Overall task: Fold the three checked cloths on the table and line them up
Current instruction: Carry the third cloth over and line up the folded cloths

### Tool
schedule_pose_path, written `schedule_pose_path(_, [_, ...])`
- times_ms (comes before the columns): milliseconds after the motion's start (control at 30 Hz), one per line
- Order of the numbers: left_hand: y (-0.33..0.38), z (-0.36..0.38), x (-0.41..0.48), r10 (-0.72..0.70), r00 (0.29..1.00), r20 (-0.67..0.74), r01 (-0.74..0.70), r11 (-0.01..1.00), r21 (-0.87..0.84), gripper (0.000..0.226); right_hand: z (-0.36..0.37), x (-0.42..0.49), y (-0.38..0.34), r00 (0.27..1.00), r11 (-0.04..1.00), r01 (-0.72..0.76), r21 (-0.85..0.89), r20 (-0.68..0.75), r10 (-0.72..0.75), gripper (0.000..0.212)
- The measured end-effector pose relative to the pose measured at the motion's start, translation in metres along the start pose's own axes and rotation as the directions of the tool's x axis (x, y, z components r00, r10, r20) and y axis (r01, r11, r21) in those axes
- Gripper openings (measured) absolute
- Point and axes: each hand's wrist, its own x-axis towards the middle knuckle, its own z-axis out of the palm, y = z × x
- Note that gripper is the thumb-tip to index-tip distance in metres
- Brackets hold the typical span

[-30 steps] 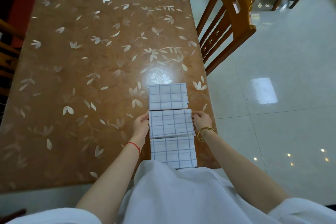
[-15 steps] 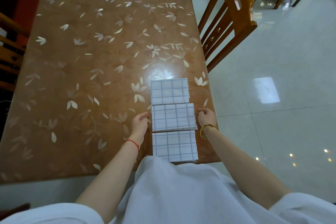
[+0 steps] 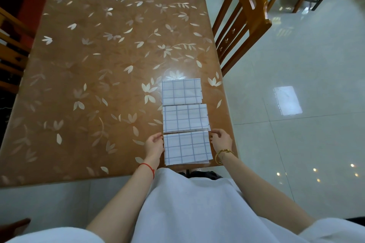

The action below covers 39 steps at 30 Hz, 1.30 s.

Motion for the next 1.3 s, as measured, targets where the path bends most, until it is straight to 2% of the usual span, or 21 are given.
schedule_pose_path(333, [0.005, 0.007, 0.002, 0.016, 0.999, 0.044, -0.018, 0.999, 0.046, 0.034, -0.002, 0.004, -0.001, 1.0, 0.998, -0.029, 0.062, -0.009, 0.03, 0.024])
schedule_pose_path(467, [0.012, 0.005, 0.003, 0.08, 0.996, -0.031, -0.077, 0.994, 0.076, 0.031, -0.009, 0.006, -0.016, 0.997, 0.997, 0.021, 0.08, -0.08, -0.015, 0.028])
schedule_pose_path(567, [0.036, 0.002, 0.008, 0.207, 0.976, -0.069, -0.199, 0.974, 0.112, 0.03, -0.014, 0.017, -0.04, 0.993, 0.987, 0.119, 0.107, -0.006, -0.119, 0.037])
schedule_pose_path(667, [0.066, 0.003, 0.026, 0.265, 0.964, 0.02, -0.266, 0.961, 0.073, 0.035, -0.012, 0.034, -0.066, 0.975, 0.968, 0.181, 0.173, 0.095, -0.2, 0.05])
schedule_pose_path(767, [0.093, 0.013, 0.046, 0.269, 0.952, 0.144, -0.272, 0.962, 0.003, 0.043, 0.0, 0.056, -0.089, 0.97, 0.966, 0.146, 0.214, 0.163, -0.182, 0.061])
schedule_pose_path(900, [0.115, 0.031, 0.058, 0.28, 0.939, 0.199, -0.275, 0.96, -0.053, 0.048, 0.018, 0.081, -0.105, 0.966, 0.978, 0.092, 0.186, 0.22, -0.133, 0.078])
schedule_pose_path(1033, [0.124, 0.045, 0.061, 0.255, 0.945, 0.203, -0.236, 0.965, -0.111, 0.05, 0.026, 0.081, -0.118, 0.944, 0.975, 0.089, 0.205, 0.295, -0.148, 0.068])
schedule_pose_path(1300, [0.118, 0.05, 0.068, 0.202, 0.951, 0.232, -0.166, 0.972, -0.165, 0.051, 0.041, 0.079, -0.118, 0.921, 0.955, 0.059, 0.291, 0.353, -0.164, 0.064])
